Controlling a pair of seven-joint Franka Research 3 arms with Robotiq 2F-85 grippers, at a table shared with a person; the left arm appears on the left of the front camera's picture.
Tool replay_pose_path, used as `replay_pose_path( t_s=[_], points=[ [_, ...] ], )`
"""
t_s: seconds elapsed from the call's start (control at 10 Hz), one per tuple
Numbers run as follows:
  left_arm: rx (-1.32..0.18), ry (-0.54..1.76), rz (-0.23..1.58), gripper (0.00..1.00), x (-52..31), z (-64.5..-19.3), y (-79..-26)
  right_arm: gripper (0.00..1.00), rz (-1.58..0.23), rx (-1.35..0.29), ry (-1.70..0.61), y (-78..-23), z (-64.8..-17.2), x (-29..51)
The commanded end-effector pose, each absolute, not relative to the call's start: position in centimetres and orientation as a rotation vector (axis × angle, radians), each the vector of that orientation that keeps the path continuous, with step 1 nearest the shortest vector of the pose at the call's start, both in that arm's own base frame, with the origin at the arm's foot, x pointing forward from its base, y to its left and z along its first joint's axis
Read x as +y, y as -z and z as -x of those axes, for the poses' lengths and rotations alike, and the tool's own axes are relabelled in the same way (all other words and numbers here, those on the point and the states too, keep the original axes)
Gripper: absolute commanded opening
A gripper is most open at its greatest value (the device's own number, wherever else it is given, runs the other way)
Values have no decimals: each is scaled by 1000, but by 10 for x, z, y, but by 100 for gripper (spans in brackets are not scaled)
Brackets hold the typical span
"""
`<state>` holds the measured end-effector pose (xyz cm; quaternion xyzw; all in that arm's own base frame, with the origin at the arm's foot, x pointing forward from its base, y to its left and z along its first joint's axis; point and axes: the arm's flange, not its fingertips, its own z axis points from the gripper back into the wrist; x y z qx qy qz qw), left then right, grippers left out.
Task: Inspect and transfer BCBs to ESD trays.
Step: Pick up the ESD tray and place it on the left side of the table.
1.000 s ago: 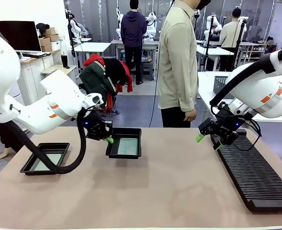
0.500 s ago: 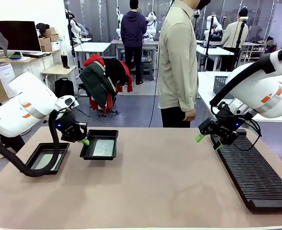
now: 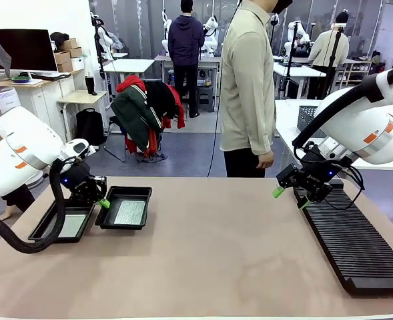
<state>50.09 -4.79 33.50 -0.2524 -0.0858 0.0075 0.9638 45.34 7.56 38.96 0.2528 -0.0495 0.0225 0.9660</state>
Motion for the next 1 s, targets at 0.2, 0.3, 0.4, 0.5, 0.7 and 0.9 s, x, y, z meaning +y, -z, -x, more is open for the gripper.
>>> replay_pose_path(
  t_s=[0.2, 0.3, 0.4, 0.5, 0.7, 0.9],
  points=[
    [-186, -19, 538, 3, -32, -491, -317, 100, -489, -100, -28, -390, -455, 77],
    [-183, -19, 539, 3, -32, -490, -314, 100, -489, -100, -28, -390, -455, 77],
    [-182, -22, 536, 3, -34, -490, -310, 100, -489, -100, -28, -390, -455, 77],
    [-187, -26, 531, 3, -34, -487, -306, 100, -489, -100, -28, -390, -455, 77],
    [-191, -37, 519, 3, -37, -482, -301, 100, -489, -100, -28, -390, -455, 77],
    [-201, -39, 504, 3, -38, -481, -299, 100, -489, -100, -28, -390, -455, 77]
  ],
)
